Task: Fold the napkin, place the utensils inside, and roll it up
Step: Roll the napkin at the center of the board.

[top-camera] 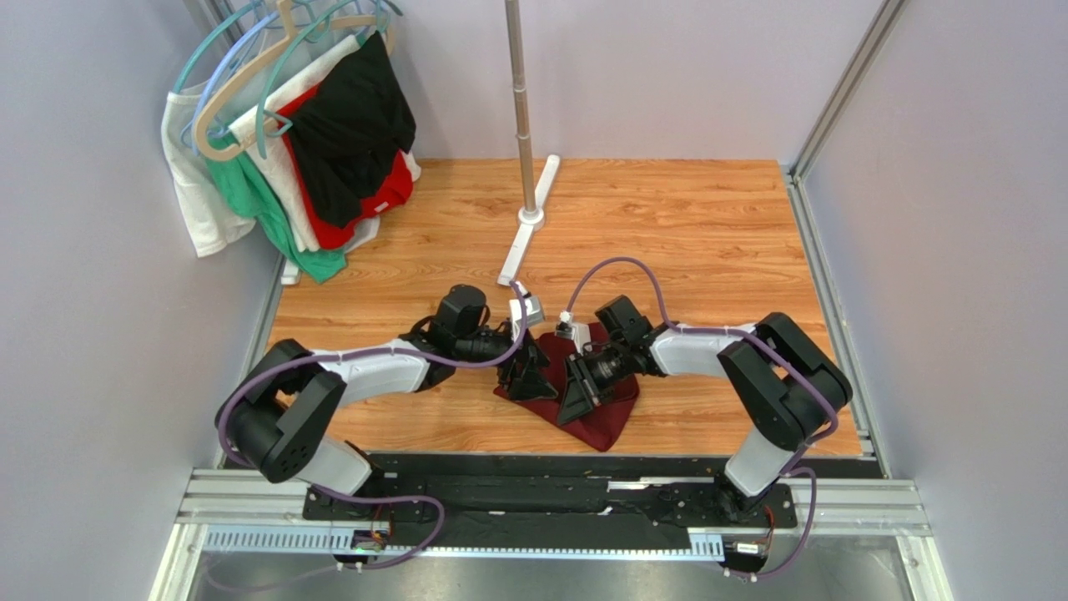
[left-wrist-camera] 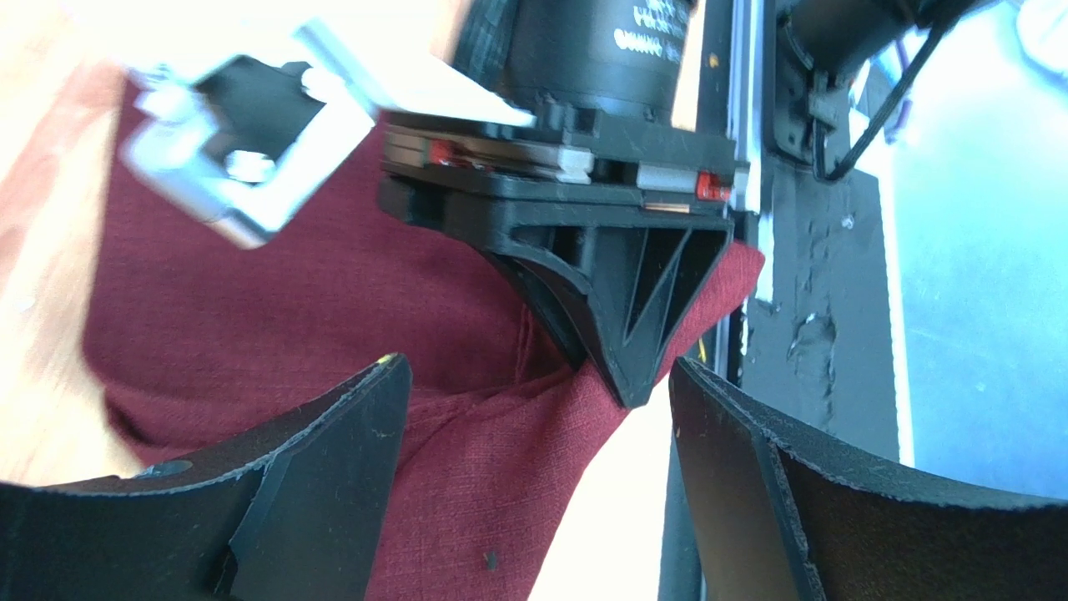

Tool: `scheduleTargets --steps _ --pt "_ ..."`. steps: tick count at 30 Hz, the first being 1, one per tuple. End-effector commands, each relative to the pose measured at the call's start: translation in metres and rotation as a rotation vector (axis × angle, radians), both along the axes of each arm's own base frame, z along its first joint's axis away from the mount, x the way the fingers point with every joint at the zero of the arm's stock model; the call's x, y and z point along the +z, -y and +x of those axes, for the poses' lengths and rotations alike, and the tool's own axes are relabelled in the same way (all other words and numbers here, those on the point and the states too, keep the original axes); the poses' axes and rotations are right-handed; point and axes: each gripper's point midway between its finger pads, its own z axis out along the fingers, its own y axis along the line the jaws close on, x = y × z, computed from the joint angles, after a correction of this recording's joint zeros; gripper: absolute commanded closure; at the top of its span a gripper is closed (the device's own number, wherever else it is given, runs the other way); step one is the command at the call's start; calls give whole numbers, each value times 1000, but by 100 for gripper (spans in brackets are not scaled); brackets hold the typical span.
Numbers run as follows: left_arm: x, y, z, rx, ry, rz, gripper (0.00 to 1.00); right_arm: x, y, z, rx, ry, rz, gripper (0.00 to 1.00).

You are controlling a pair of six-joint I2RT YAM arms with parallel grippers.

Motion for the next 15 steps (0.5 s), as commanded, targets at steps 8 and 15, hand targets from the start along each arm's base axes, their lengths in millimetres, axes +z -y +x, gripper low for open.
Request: scheduleTargets --steps 8,15 --pt "-28 17 -15 -146 20 106 16 6 6 11 17 -28 58 100" --pt "-38 19 -15 -152 41 161 17 3 10 15 7 -48 63 100"
